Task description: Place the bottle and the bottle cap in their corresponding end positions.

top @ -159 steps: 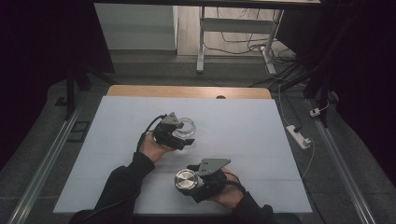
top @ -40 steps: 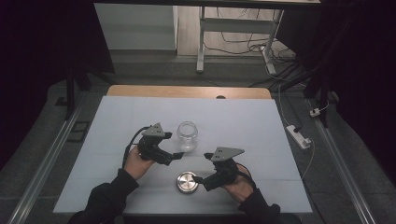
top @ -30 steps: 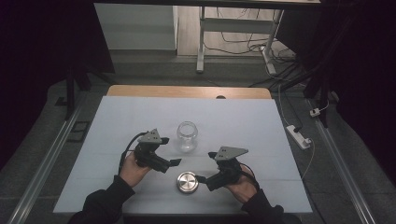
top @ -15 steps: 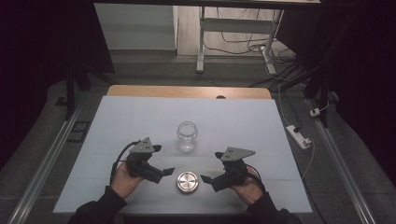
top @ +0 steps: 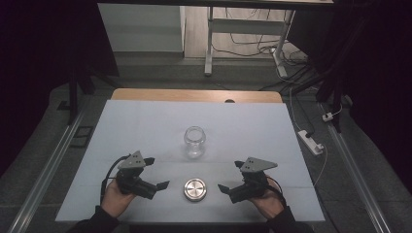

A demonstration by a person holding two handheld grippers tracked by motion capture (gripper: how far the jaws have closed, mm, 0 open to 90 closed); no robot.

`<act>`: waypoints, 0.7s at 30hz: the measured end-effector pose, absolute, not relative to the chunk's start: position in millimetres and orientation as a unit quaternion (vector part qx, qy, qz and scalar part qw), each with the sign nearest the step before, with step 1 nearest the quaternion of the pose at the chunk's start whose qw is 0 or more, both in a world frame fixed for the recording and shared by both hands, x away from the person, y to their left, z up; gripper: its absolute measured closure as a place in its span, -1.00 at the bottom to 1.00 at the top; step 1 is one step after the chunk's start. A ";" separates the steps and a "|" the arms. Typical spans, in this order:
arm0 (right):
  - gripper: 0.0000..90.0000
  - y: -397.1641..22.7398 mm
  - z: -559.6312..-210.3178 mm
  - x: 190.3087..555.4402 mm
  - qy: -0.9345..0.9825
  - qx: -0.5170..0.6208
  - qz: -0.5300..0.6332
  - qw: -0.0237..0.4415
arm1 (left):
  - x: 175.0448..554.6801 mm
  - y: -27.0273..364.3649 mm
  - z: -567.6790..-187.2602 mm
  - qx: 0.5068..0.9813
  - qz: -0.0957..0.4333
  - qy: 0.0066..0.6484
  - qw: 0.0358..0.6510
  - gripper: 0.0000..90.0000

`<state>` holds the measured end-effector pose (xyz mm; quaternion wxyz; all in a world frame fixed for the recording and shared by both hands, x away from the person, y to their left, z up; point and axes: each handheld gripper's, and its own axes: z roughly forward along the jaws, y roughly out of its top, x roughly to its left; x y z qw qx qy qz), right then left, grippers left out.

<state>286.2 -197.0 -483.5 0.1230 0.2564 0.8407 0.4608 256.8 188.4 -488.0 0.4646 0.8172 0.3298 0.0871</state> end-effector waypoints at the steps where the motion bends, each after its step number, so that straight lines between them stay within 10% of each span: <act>1: -1.00 -199.5 -483.4 285.2 0.840 0.259 0.460 0.126 | 254.9 190.9 -487.9 0.816 0.089 0.332 0.465 -1.00; 21: -1.00 -265.0 -488.5 265.8 0.817 0.332 0.442 0.164 | 216.6 241.6 -497.1 0.794 0.109 0.385 0.458 -1.00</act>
